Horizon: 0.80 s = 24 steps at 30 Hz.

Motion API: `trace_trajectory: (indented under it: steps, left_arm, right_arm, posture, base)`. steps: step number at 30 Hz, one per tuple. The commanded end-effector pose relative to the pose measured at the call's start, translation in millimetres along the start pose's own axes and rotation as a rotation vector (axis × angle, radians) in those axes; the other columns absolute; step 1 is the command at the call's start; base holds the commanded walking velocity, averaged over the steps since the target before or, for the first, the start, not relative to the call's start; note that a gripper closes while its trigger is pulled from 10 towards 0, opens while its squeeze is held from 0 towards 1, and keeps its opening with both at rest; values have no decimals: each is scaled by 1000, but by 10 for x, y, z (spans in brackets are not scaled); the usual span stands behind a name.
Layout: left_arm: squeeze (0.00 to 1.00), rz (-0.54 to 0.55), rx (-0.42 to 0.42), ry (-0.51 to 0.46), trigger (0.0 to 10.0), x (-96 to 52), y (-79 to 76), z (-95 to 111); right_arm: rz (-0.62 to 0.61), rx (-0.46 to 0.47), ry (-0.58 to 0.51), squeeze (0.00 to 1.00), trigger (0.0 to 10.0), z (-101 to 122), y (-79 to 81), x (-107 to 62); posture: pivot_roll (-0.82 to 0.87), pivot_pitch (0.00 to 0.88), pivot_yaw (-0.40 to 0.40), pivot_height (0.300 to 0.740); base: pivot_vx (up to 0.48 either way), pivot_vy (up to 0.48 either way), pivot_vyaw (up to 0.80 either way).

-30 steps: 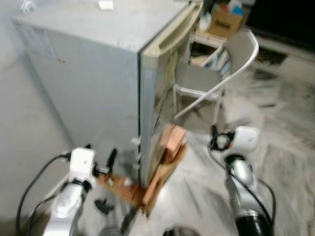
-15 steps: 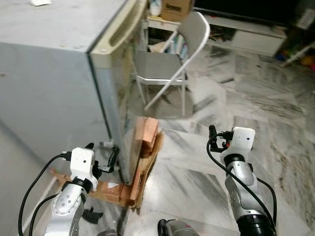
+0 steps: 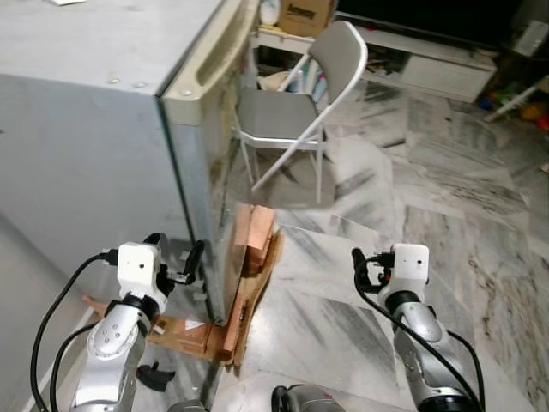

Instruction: Restocking fridge

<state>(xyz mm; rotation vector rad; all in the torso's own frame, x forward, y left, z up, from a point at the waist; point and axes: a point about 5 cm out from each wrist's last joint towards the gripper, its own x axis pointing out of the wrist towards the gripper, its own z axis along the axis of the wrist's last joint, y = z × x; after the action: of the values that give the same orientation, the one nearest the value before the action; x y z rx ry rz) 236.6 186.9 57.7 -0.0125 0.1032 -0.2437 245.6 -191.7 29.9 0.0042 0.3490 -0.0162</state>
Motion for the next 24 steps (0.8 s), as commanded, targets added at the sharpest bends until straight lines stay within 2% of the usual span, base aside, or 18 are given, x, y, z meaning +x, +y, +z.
trace_trajectory:
  steps: [1, 4, 7, 15, 20, 24]
  left_arm:
    - [0, -48, -16, 10, 10000, 44, -69, 2]
    - [0, -125, -49, 32, 10000, 54, -143, 0]
    - [0, -171, -29, 60, 10000, 36, -192, -33]
    - [0, -168, -36, 47, 10000, 63, -220, -17]
    - [0, -176, -29, 29, 10000, 192, -262, 24]
    - [0, -179, -8, 12, 10000, 353, -280, 72]
  right_arm:
    - [-10, -24, 32, 0, 10000, -25, -85, -29]
    - [-19, -80, 80, 0, 10000, -95, -156, -59]
    - [-14, -70, 120, 0, 10000, -145, -190, -82]
    - [1, -74, 143, 0, 10000, -158, -174, -72]
    - [9, -78, 149, 0, 10000, -157, -168, -66]
    - [17, -75, 161, 0, 10000, -166, -184, -85]
  posture:
    - [50, 1, -77, 740]
    - [45, 2, -78, 740]
    - [42, 4, -79, 740]
    - [41, 9, -81, 740]
    - [37, 11, -85, 740]
    - [23, 14, -87, 740]
  base:
    - [0, 0, 0]
    - [0, 0, 0]
    - [0, 0, 0]
    - [0, 0, 0]
    - [0, 0, 0]
    - [0, 0, 0]
